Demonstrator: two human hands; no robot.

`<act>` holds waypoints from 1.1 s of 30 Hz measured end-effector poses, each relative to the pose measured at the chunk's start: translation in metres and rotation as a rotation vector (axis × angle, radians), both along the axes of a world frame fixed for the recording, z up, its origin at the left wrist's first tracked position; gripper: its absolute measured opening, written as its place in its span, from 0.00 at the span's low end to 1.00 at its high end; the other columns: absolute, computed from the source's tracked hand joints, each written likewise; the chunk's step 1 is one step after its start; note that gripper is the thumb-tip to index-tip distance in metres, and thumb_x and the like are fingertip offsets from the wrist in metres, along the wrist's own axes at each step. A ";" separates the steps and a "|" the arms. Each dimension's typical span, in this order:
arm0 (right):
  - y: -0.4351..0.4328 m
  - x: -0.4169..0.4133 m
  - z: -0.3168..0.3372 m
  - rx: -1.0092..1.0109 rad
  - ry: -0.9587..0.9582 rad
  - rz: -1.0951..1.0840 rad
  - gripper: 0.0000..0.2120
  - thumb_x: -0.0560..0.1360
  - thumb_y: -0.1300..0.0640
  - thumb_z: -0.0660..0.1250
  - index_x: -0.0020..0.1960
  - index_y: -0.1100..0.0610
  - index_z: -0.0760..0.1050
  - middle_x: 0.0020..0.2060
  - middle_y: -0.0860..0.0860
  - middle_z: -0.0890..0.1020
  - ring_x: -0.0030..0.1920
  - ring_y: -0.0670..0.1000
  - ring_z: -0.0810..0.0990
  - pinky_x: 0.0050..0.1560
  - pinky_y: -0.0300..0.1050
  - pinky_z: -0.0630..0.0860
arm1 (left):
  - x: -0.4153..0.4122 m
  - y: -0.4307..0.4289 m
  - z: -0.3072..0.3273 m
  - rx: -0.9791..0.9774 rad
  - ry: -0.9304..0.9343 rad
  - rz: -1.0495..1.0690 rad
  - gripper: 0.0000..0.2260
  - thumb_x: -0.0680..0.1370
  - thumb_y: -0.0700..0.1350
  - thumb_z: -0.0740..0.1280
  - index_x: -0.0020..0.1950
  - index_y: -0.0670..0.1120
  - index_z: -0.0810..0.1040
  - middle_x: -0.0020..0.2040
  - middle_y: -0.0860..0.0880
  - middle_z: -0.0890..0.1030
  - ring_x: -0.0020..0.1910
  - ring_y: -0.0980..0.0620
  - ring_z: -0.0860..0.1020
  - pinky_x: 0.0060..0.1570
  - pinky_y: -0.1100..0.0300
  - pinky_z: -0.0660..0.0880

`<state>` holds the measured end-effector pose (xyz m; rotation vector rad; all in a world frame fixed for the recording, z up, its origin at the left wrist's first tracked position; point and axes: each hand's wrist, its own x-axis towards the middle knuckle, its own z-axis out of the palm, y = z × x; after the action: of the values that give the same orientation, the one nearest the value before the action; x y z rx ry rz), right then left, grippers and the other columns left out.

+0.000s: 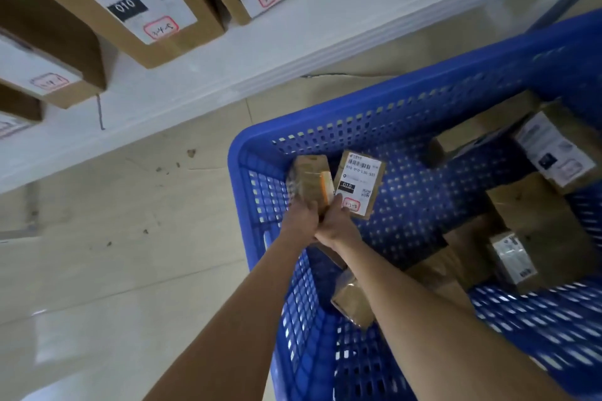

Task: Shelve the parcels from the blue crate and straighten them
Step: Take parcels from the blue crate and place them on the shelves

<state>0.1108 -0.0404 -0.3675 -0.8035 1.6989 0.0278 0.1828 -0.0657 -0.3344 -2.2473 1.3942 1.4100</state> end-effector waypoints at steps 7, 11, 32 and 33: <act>-0.005 -0.033 0.054 -0.062 0.123 0.058 0.37 0.61 0.41 0.77 0.62 0.57 0.67 0.57 0.54 0.75 0.55 0.57 0.79 0.51 0.52 0.80 | -0.006 -0.002 0.048 0.046 0.063 0.100 0.20 0.83 0.49 0.56 0.72 0.40 0.64 0.65 0.39 0.73 0.63 0.41 0.74 0.56 0.55 0.70; 0.000 -0.068 0.148 -0.099 0.221 0.111 0.37 0.65 0.47 0.76 0.67 0.56 0.62 0.62 0.54 0.69 0.61 0.57 0.75 0.55 0.52 0.77 | -0.020 -0.003 0.135 0.022 0.172 0.266 0.29 0.78 0.56 0.63 0.73 0.41 0.61 0.60 0.38 0.77 0.58 0.38 0.77 0.53 0.48 0.75; 0.035 -0.132 0.623 -1.072 0.481 0.530 0.29 0.72 0.54 0.69 0.71 0.52 0.65 0.67 0.54 0.67 0.67 0.55 0.66 0.64 0.49 0.71 | -0.016 0.019 0.626 -0.284 0.655 0.784 0.16 0.74 0.54 0.70 0.55 0.44 0.74 0.53 0.43 0.81 0.53 0.42 0.80 0.55 0.42 0.77; 0.037 -0.135 0.637 -1.075 0.461 0.508 0.26 0.74 0.51 0.67 0.70 0.52 0.66 0.67 0.54 0.67 0.67 0.54 0.66 0.64 0.49 0.70 | -0.014 0.027 0.638 -0.319 0.651 0.771 0.16 0.75 0.53 0.69 0.55 0.44 0.74 0.54 0.43 0.81 0.53 0.43 0.80 0.55 0.43 0.77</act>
<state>-0.0239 -0.0035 0.2694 -2.1480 1.8403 -0.4111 0.1692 -0.0391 0.3037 -2.8548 0.9188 2.4858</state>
